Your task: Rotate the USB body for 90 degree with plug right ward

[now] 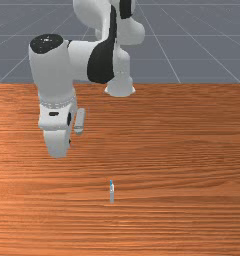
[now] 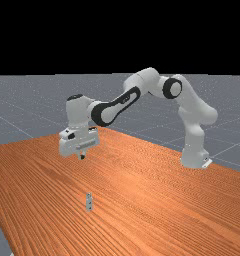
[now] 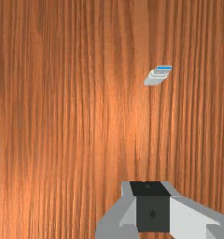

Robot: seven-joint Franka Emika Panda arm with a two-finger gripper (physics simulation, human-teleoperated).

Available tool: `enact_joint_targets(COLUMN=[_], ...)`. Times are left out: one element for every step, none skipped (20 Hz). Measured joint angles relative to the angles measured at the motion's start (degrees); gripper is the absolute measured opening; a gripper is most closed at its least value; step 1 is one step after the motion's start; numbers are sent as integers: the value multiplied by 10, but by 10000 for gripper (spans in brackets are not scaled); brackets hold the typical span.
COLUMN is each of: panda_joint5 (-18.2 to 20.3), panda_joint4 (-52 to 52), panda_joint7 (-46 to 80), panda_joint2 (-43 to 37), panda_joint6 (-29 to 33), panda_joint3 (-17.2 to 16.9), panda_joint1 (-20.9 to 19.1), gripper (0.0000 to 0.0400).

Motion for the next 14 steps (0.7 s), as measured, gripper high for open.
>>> enact_joint_targets(panda_joint5=[0, 0, 3, 1, 2, 1, 3, 3, 3, 2, 0, 0, 0, 1], panda_joint4=[58, 102, 28, 198, 173, 195, 137, 137, 137, 139, 227, 215, 224, 189], panda_joint7=[2, 3, 1, 6, 6, 6, 5, 5, 6, 6, 8, 8, 8, 8], panda_joint2=[32, 57, 22, 111, 100, 115, 89, 98, 108, 122, 186, 189, 203, 194], panda_joint6=[-29, -46, 15, -84, -65, -78, -32, -24, -16, -6, -48, -32, -29, 2], panda_joint3=[0, 1, 3, 2, 2, 2, 3, 3, 3, 3, 2, 2, 2, 2], panda_joint1=[0, 1, 0, 1, 1, 2, 1, 1, 2, 2, 2, 2, 2, 2], gripper=[0, 0, 0, 0, 0, 0, 0, 0, 0, 0, 0, 0, 0, 0])
